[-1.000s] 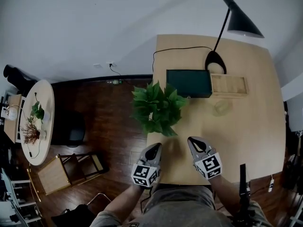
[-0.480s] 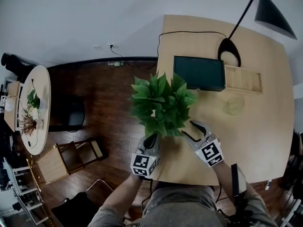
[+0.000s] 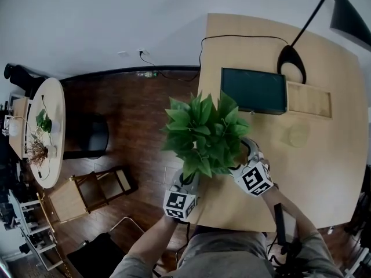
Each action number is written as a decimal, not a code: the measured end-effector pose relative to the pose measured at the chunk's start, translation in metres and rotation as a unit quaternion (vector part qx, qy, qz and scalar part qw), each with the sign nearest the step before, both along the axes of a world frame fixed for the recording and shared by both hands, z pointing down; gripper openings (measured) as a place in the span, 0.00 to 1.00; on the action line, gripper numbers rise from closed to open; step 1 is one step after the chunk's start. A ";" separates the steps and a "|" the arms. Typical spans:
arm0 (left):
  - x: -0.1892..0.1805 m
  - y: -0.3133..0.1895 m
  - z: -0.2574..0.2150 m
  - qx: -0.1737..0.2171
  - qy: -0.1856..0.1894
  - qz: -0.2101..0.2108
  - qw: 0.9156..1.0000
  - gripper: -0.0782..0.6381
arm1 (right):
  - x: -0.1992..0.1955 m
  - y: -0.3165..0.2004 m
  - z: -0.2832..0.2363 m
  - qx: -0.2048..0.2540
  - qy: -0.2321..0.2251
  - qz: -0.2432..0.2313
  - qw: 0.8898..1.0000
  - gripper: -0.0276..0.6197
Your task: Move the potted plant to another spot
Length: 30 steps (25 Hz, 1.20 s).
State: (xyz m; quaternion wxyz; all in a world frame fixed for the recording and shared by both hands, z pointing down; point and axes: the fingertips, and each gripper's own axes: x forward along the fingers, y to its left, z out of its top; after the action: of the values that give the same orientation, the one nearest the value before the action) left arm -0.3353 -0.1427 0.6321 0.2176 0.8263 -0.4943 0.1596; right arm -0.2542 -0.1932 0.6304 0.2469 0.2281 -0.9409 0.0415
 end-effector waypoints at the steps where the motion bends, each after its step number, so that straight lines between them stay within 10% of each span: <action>1: -0.001 0.000 0.000 0.000 0.000 -0.001 1.000 0.11 | -0.004 -0.002 0.000 0.001 -0.002 -0.004 1.000 0.79; 30: -0.006 0.013 -0.010 0.005 -0.002 0.006 1.000 0.11 | -0.040 -0.021 -0.003 0.036 -0.016 -0.011 0.999 0.80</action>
State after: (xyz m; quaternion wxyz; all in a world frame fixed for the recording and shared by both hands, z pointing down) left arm -0.3415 -0.1297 0.6222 0.2115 0.8302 -0.4902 0.1604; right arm -0.2940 -0.2142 0.6276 0.2236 0.2257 -0.9482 0.0081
